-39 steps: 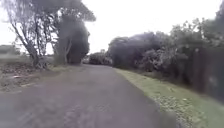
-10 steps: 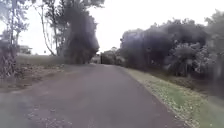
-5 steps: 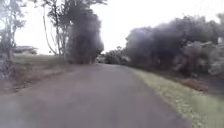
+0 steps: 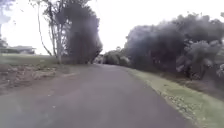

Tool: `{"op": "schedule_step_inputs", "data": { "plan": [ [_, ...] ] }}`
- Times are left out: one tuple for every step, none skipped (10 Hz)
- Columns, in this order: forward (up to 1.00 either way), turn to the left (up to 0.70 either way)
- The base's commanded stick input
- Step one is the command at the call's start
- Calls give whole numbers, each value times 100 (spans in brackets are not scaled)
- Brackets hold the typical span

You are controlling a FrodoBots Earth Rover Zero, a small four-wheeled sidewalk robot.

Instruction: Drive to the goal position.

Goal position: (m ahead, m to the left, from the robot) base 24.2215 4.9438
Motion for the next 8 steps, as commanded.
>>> {"op": "schedule_step_inputs", "data": {
  "plan": [
    [85,0],
    [85,0],
    [85,0],
    [85,0],
    [85,0],
    [85,0],
    [85,0],
    [85,0]
  ]
}}
